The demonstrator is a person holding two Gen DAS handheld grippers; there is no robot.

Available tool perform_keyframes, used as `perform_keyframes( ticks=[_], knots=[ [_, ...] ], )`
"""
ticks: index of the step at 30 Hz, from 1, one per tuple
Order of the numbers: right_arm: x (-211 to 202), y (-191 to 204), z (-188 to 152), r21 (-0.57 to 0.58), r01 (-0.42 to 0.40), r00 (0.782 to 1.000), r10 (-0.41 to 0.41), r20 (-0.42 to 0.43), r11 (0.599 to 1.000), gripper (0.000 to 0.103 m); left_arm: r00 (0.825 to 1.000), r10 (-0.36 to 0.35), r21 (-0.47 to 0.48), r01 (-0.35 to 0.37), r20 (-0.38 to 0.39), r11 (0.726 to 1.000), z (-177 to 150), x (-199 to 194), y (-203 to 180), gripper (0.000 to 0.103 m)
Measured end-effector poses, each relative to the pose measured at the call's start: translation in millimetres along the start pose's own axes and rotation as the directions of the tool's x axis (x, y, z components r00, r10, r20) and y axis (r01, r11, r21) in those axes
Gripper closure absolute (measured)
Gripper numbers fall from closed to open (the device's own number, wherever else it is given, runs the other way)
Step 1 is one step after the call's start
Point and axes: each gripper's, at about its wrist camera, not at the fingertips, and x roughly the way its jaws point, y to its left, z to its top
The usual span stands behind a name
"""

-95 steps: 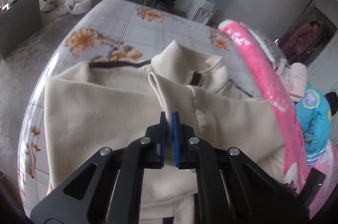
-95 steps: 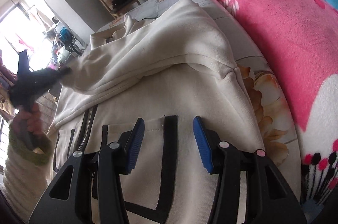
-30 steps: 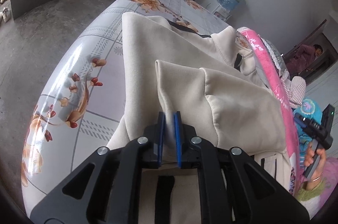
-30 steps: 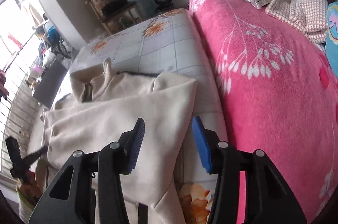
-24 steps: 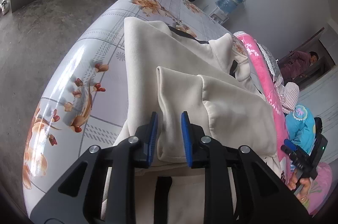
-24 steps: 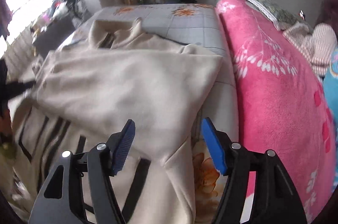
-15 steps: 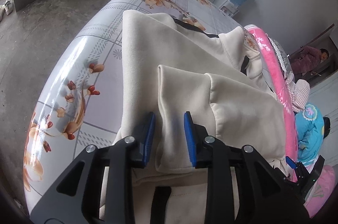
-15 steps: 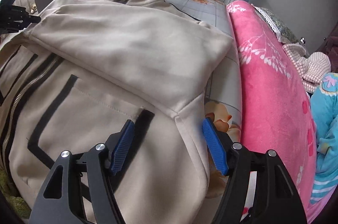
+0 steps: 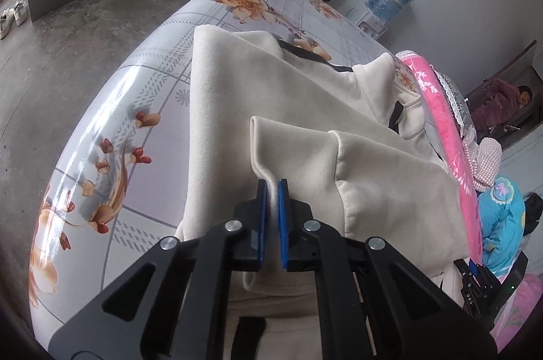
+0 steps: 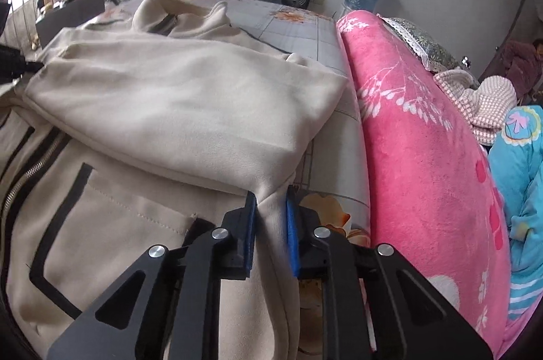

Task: Fold large clothes

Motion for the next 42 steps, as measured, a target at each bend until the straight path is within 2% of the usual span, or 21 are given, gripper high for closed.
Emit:
perform_keyframes(
  ticks=[4, 6, 9, 11, 13, 18, 24, 27, 29, 31, 33, 34, 35, 37, 38, 40, 42],
  knots=[
    [7, -9, 0, 0.055, -0.016, 1.000, 0.016, -0.010, 0.998, 0.088, 0.997, -0.041, 0.065, 0.037, 0.064, 0.997, 6, -12, -16, 0.098],
    [12, -10, 0, 0.066, -0.022, 1.000, 0.023, -0.021, 0.998, 0.088, 0.996, -0.020, 0.089, 0.013, 0.083, 0.996, 11, -12, -23, 0.098],
    [12, -10, 0, 0.066, -0.019, 1.000, 0.021, -0.022, 0.998, 0.088, 0.996, -0.002, 0.062, -0.003, 0.088, 0.998, 17, -6, -17, 0.098],
    [8, -9, 0, 0.067, -0.010, 1.000, 0.010, -0.006, 0.998, 0.088, 0.993, -0.041, 0.039, 0.037, 0.109, 0.999, 18, -11, -13, 0.098],
    [4, -10, 1, 0.075, 0.000, 1.000, -0.001, 0.010, 0.997, 0.088, 0.984, -0.108, 0.035, 0.105, 0.139, 0.994, 20, -20, -15, 0.098],
    [6, -14, -1, 0.107, 0.004, 1.000, -0.005, 0.013, 0.994, 0.088, 0.953, -0.225, 0.115, 0.205, 0.204, 0.972, 37, -45, -51, 0.099],
    [6, -14, -2, 0.126, 0.003, 1.000, -0.005, 0.017, 0.992, 0.088, 0.917, -0.306, 0.208, 0.256, 0.258, 0.944, 73, -71, -98, 0.099],
    [5, -13, -1, 0.127, 0.003, 1.000, -0.006, 0.020, 0.992, 0.088, 0.906, -0.314, 0.268, 0.240, 0.282, 0.933, 79, -81, -116, 0.099],
    [6, -13, -1, 0.123, 0.011, 1.000, -0.013, 0.016, 0.992, 0.088, 0.916, -0.279, 0.298, 0.191, 0.288, 0.935, 75, -80, -118, 0.099],
    [7, -13, -1, 0.121, 0.012, 1.000, -0.013, 0.010, 0.993, 0.088, 0.944, -0.195, 0.302, 0.110, 0.267, 0.947, 64, -66, -105, 0.098],
    [8, -13, -1, 0.116, 0.004, 1.000, -0.004, 0.000, 0.993, 0.083, 0.978, -0.071, 0.258, 0.019, 0.194, 0.966, 50, -39, -73, 0.098],
    [9, -13, -2, 0.113, -0.003, 1.000, 0.003, -0.003, 0.994, 0.075, 0.988, -0.020, 0.232, -0.016, 0.155, 0.973, 42, -27, -56, 0.099],
    [8, -12, -2, 0.107, -0.017, 1.000, 0.018, -0.009, 0.994, 0.071, 0.992, 0.010, 0.206, -0.035, 0.123, 0.978, 35, -17, -42, 0.099],
    [7, -11, -1, 0.095, -0.054, 0.998, 0.057, -0.029, 0.994, 0.069, 0.997, 0.027, 0.148, -0.038, 0.074, 0.988, 23, -4, -17, 0.099],
    [4, -12, -1, 0.095, -0.080, 0.996, 0.083, -0.034, 0.992, 0.066, 0.997, 0.026, 0.135, -0.035, 0.069, 0.990, 19, -2, -11, 0.098],
    [-7, -20, 2, 0.124, -0.183, 0.982, 0.186, -0.011, 0.975, 0.065, 0.997, 0.033, 0.135, -0.044, 0.077, 0.990, 14, -1, -8, 0.098],
    [-20, -33, 7, 0.171, -0.266, 0.964, 0.264, 0.036, 0.949, 0.056, 0.996, 0.045, 0.143, -0.056, 0.081, 0.988, 13, -1, -9, 0.098]
  ],
)
